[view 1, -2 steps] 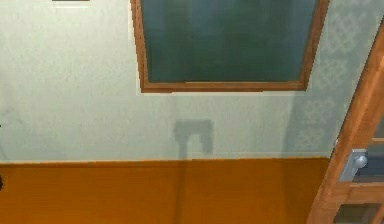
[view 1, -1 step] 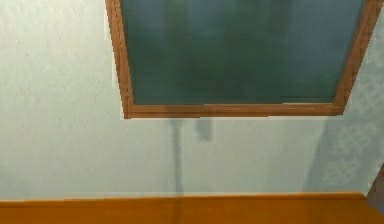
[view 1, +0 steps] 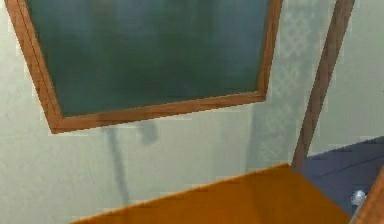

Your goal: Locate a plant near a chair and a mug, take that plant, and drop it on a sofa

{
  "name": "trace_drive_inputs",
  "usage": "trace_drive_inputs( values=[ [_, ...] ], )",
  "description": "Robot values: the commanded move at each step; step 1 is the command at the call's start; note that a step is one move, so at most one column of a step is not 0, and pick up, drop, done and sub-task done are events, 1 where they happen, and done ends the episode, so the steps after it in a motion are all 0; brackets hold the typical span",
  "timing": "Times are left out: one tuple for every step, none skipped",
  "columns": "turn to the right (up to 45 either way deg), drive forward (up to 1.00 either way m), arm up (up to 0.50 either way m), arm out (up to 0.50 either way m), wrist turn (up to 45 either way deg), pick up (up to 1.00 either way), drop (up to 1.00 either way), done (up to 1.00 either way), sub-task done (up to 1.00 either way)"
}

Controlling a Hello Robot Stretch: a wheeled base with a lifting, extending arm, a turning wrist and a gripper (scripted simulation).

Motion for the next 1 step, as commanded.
trace_drive_inputs(
  values=[
    [3.0,0.00,0.00,0.00,0.0,0.00,0.00,0.00,0.00]
  ],
)
